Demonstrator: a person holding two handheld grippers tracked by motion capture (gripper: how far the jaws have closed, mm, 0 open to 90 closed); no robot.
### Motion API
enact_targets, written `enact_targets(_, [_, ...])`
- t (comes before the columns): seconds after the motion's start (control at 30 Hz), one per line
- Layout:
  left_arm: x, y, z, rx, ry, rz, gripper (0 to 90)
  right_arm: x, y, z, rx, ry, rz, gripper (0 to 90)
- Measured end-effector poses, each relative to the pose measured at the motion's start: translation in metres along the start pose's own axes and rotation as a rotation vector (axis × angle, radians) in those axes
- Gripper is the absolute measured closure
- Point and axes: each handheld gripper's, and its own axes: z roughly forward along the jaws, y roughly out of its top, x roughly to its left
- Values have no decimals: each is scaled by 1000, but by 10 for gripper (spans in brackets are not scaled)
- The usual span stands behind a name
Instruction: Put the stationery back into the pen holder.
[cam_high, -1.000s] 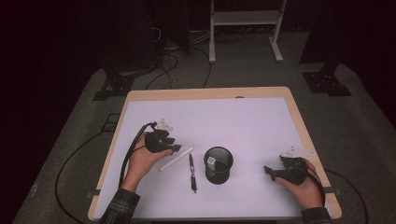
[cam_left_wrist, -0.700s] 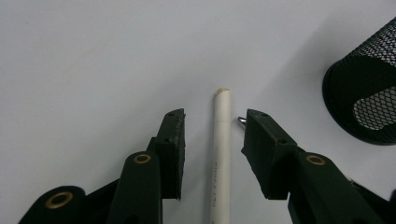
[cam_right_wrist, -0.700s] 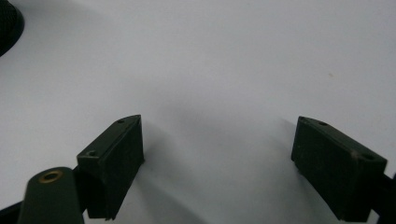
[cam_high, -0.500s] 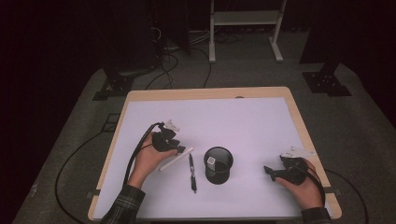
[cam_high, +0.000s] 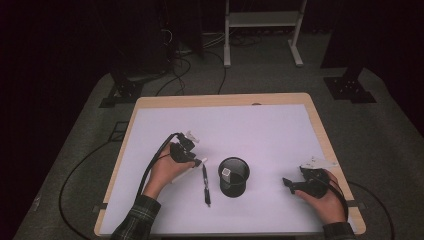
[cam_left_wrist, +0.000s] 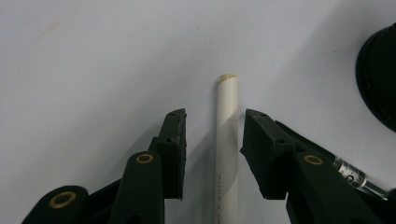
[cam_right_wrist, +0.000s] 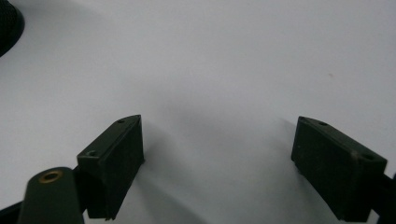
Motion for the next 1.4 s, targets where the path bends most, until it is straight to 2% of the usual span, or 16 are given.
enact_targets(0.27, [-3,8,9,54,27,20,610,0,0,0,0,0,1,159])
enact_targets(0.67, [-3,16,15,104,52,31,658,0,0,0,-1,1,1,159])
enact_targets(1.03, [-1,20,16,138,41,26,721,0,0,0,-1,1,1,159])
enact_targets(1.17, [0,22,17,151,48,27,785,0,0,0,-1,1,1,159])
enact_targets(1.4, [1,21,16,147,37,14,790,0,0,0,-1,0,0,159])
